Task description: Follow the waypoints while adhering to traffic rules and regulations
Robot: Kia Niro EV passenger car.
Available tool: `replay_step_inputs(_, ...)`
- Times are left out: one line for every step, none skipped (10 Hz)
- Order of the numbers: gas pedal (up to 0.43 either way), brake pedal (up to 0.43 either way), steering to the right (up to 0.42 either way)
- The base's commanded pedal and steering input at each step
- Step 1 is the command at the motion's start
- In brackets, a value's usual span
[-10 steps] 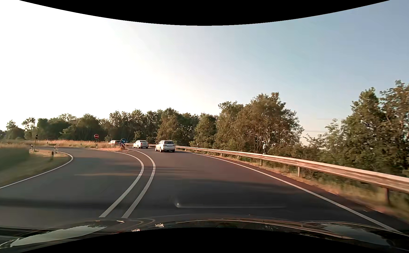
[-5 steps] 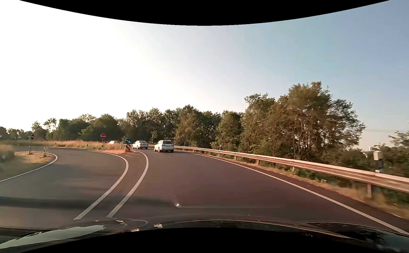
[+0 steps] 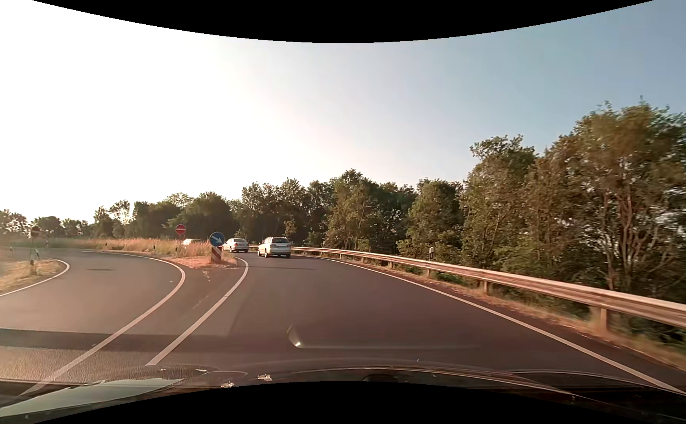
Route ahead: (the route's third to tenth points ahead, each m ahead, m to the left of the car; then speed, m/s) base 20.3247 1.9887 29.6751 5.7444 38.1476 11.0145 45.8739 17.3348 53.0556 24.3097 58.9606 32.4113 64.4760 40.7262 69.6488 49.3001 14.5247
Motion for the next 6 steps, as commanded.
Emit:
replay_step_inputs(0.268,0.000,-0.084)
replay_step_inputs(0.268,0.000,-0.083)
replay_step_inputs(0.260,0.000,-0.083)
replay_step_inputs(0.260,0.000,-0.083)
replay_step_inputs(0.260,0.000,-0.083)
replay_step_inputs(0.260,0.000,-0.083)
